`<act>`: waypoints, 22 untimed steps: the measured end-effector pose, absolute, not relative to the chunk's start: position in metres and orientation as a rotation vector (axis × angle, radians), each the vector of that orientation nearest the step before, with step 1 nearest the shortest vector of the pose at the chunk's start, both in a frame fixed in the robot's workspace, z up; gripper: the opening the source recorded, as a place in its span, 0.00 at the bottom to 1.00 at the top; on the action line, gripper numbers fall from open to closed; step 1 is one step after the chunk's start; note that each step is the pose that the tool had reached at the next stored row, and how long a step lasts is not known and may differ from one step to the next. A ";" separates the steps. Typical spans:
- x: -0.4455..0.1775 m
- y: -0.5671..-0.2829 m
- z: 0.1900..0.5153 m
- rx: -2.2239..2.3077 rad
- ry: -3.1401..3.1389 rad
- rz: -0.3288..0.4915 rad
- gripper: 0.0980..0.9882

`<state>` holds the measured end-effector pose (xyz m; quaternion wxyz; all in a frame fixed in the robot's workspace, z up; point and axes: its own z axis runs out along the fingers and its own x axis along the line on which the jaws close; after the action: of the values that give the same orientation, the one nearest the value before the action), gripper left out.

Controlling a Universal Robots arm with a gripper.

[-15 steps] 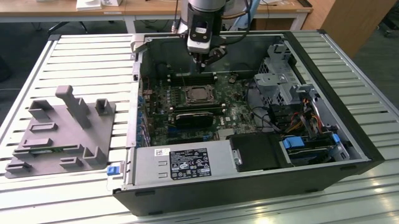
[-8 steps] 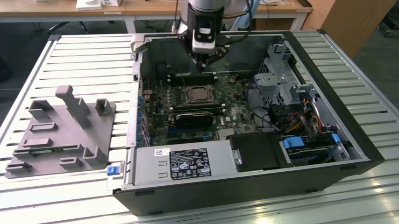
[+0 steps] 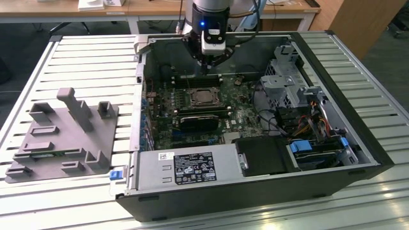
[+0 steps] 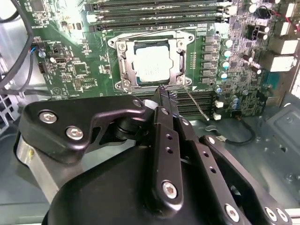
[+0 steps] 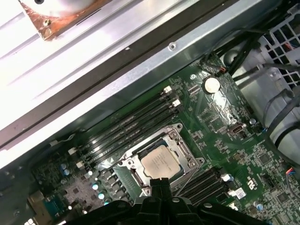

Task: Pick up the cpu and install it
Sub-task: 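Install the first cpu locking lever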

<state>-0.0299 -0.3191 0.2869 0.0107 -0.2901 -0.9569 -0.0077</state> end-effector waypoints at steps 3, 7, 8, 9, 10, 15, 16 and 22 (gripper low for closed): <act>-0.030 -0.319 0.287 -0.868 -2.997 -0.024 0.01; -0.030 -0.319 0.287 -0.773 -3.022 -0.023 0.01; -0.030 -0.319 0.287 -0.745 -3.029 -0.022 0.01; -0.030 -0.319 0.287 -0.718 -3.035 -0.022 0.01; -0.030 -0.319 0.287 -0.690 -3.042 -0.022 0.01; -0.030 -0.319 0.286 -0.551 -3.070 -0.020 0.01; -0.030 -0.319 0.286 -0.523 -3.074 -0.020 0.01; -0.030 -0.319 0.286 -0.354 -3.098 -0.018 0.01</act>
<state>-0.0299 -0.3191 0.2860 0.0119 -0.1134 -0.9935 -0.0057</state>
